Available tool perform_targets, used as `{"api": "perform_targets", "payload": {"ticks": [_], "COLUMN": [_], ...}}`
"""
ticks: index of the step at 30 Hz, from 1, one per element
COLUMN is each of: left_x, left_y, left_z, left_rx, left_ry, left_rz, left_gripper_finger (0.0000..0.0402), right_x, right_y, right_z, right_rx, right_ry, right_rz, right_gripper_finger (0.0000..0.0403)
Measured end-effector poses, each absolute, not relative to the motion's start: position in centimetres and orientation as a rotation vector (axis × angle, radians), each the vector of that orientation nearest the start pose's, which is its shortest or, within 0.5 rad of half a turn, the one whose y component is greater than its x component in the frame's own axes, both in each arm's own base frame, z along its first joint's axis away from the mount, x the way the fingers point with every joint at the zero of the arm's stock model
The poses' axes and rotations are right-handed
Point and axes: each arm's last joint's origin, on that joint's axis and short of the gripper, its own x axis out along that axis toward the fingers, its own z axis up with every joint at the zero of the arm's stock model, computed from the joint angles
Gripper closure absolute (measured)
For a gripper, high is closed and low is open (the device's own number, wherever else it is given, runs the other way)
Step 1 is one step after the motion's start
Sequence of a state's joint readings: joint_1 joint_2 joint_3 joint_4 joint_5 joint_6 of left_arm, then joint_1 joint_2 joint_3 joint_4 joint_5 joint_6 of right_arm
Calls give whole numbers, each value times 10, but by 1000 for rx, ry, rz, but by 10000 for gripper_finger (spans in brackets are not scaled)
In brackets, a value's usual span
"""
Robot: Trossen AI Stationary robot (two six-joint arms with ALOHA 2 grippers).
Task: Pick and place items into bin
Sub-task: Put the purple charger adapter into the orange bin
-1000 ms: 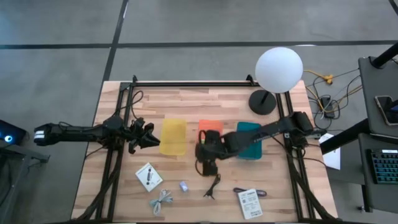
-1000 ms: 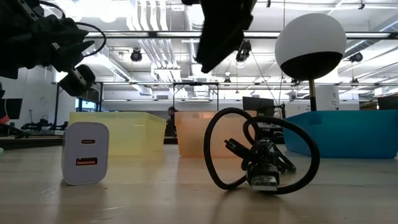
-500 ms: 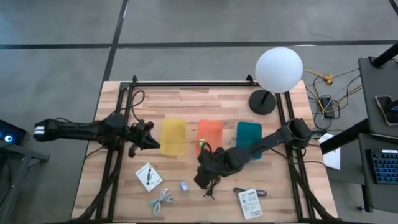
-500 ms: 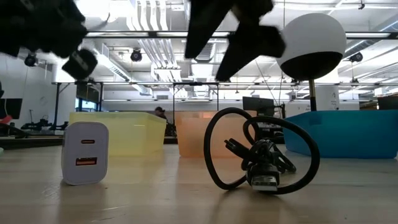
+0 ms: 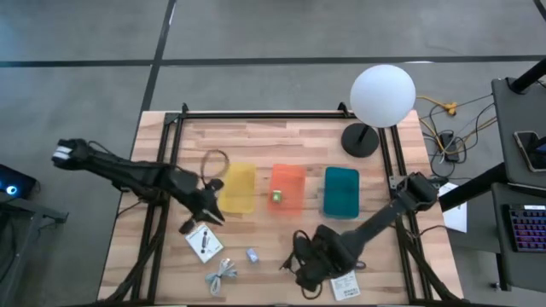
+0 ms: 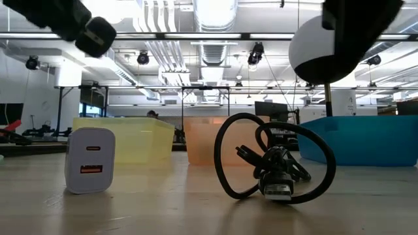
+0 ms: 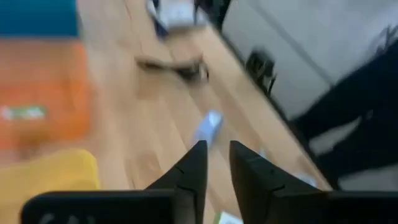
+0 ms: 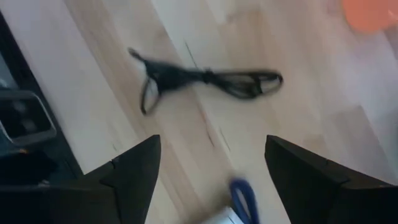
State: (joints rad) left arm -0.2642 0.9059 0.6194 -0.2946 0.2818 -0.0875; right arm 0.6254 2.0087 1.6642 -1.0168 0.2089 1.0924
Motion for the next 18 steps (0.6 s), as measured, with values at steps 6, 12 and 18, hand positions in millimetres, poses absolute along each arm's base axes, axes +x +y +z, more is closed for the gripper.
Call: {"api": "perform_targets", "payload": {"ticks": [6,12,18], "left_x": [221,262,288], "left_y": [-87,-110,-128], "left_z": [237,242,229], "left_rx": [-28,89,224], "left_ry": [694,708,804], "left_rz": [-563,-589,-655], "left_gripper_finger": [292,256,231], "right_x": [304,281,257], "right_y": [253,272,286], "right_z": [222,221,221], "right_rx": [285,209,120], "right_ry": [1298,1335,1368], "right_rz": [-319,-294,-275], "right_gripper_finger": [119,109,103]}}
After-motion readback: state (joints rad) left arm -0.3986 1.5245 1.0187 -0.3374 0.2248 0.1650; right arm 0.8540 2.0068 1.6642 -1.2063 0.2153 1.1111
